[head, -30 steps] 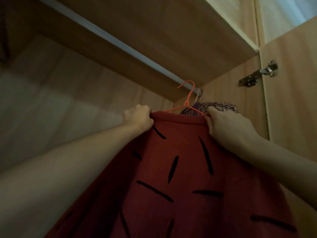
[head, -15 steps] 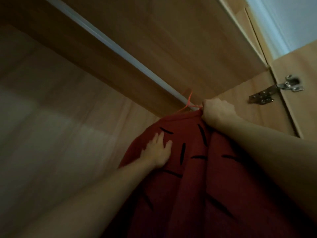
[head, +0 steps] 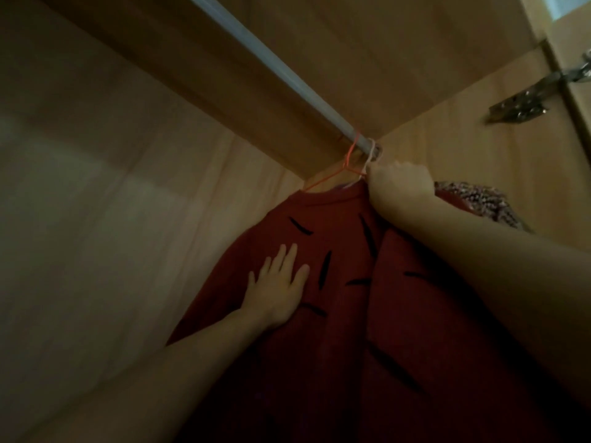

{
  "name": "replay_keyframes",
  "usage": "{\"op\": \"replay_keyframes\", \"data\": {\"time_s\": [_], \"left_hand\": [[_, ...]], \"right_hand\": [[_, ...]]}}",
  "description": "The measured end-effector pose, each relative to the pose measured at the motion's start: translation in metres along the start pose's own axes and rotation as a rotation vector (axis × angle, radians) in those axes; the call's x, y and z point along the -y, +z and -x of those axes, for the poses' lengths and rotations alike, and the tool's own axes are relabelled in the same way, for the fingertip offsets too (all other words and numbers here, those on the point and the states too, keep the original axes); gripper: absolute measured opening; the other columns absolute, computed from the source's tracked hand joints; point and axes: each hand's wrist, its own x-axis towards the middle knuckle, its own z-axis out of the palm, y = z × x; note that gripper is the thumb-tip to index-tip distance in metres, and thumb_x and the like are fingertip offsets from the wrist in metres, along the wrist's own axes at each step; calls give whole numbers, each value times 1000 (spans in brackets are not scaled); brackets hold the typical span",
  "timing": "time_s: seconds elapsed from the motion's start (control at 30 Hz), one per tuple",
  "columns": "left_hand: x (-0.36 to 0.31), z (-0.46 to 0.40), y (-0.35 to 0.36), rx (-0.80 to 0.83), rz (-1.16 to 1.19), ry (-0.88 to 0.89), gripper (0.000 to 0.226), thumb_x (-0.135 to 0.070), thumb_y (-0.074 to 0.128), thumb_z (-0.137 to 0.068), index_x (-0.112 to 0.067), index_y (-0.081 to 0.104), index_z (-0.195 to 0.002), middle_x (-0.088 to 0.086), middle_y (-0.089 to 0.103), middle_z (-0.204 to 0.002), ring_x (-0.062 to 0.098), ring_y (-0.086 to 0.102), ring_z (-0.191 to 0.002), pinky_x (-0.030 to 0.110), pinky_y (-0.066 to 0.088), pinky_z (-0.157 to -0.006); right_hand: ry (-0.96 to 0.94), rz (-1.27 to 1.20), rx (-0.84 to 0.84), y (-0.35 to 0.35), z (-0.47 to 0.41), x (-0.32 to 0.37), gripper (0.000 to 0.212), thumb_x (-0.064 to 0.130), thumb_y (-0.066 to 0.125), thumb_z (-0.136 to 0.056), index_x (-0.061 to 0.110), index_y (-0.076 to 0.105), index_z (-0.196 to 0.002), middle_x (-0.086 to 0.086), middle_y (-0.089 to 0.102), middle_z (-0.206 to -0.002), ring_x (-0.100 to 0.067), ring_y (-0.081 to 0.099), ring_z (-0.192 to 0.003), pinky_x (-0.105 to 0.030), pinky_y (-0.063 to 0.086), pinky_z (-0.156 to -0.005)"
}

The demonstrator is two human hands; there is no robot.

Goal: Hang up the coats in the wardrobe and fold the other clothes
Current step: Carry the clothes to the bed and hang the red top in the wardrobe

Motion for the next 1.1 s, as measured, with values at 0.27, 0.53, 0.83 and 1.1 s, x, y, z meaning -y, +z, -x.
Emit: {"op": "replay_keyframes", "data": {"time_s": [0.27, 0.53, 0.83, 1.1], "left_hand": [[-7, 77, -9, 0, -38, -20, 57, -50, 18, -103, -35, -2, -154, -10, -7, -163, 15, -5, -150, 45, -1, -120], [-2, 177, -14, 216, -298, 47, 64, -52, 23, -102, -30, -6, -155, -12, -12, -161, 10, -12, -148, 40, -6, -121], [2, 266, -44, 459, -585, -47, 62, -50, 29, -101, -36, 2, -155, -9, -18, -161, 15, -17, -148, 41, -10, -118], [-25, 348, -85, 634, -683, -26, 62, -55, 24, -100, -35, 4, -155, -6, -20, -161, 17, -22, -146, 45, -11, -119]], "right_hand": [[101, 26, 115, -29, 51, 14, 59, 28, 33, -96, 0, 25, -147, -21, 32, -143, -35, 29, -132, -52, 22, -110], [-47, -102, 303, -52, 142, 58, 62, 40, 34, -95, 7, 27, -148, -23, 15, -156, -40, 7, -146, -60, -2, -116], [-186, -240, 496, -85, 246, 93, 73, 49, 36, -95, 5, 17, -151, -25, 4, -158, -39, 3, -147, -59, -6, -116], [-262, -483, 677, -168, 349, 86, 61, 42, 41, -94, 11, 34, -147, -14, 25, -157, -29, 21, -144, -51, -11, -118]]}}
